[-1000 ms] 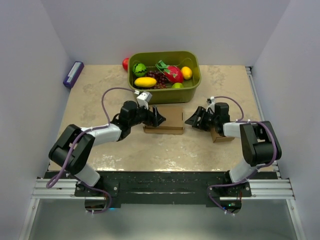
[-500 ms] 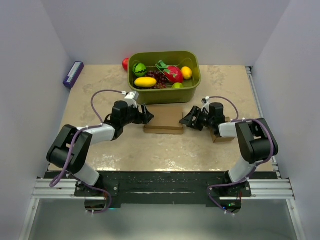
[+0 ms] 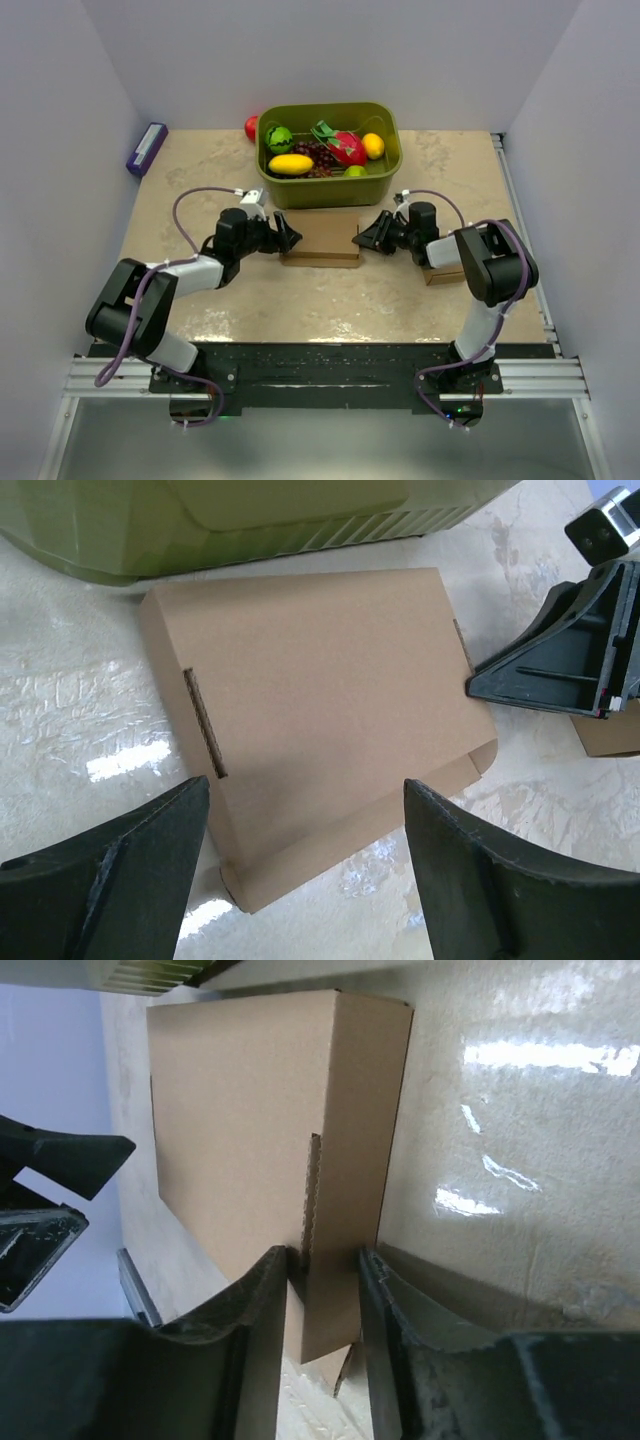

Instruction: Fold the paper box

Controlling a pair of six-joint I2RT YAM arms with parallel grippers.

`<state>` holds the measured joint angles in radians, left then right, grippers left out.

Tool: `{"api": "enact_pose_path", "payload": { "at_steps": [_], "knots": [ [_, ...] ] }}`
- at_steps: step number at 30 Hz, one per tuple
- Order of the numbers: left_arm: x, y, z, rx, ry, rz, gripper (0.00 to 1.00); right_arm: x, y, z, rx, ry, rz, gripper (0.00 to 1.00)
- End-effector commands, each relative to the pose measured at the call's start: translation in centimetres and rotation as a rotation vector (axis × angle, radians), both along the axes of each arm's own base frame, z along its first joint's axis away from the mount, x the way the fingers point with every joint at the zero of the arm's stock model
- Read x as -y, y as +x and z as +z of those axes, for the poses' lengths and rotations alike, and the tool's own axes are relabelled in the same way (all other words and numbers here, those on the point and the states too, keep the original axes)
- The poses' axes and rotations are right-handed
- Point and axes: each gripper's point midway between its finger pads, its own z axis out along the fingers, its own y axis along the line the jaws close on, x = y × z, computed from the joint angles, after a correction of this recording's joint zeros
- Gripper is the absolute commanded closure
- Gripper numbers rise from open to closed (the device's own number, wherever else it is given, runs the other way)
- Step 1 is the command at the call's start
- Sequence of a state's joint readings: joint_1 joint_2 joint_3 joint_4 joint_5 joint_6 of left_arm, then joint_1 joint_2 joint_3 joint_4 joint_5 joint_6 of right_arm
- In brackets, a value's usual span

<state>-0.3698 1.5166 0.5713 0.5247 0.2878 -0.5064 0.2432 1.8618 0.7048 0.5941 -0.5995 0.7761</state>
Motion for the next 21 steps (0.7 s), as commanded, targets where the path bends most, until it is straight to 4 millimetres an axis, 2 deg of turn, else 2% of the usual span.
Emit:
{"api": "enact_pose_path", "payload": {
  "at_steps": [1,2,3,8,17,21],
  "knots": [
    [-0.5,0.4,2.9,0.086,-0.038,0.018,0.17,0.1,-0.5,-1.1,-0.035,-0.026,-0.006,0.74],
    [-0.8,0.1,2.6,0.078,-0.033,0.026,0.17,0.2,-0.6,-1.3,-0.041,-0.029,-0.008,0.77],
    [-1.2,0.1,3.1,0.089,-0.039,0.038,0.17,0.4,-0.7,-1.7,-0.051,-0.034,-0.013,0.83],
    [-2.7,-0.1,3.5,0.100,-0.034,0.092,0.15,0.7,-1.3,-2.8,-0.087,-0.038,-0.021,0.91],
    [-3.2,0.2,2.0,0.051,-0.039,0.103,0.14,1.8,-1.4,-4.1,-0.125,-0.062,-0.061,0.95],
    [-2.5,0.2,1.6,0.034,-0.076,0.084,0.14,2.3,-1.5,-4.7,-0.134,-0.078,-0.070,0.95]
  ]
}}
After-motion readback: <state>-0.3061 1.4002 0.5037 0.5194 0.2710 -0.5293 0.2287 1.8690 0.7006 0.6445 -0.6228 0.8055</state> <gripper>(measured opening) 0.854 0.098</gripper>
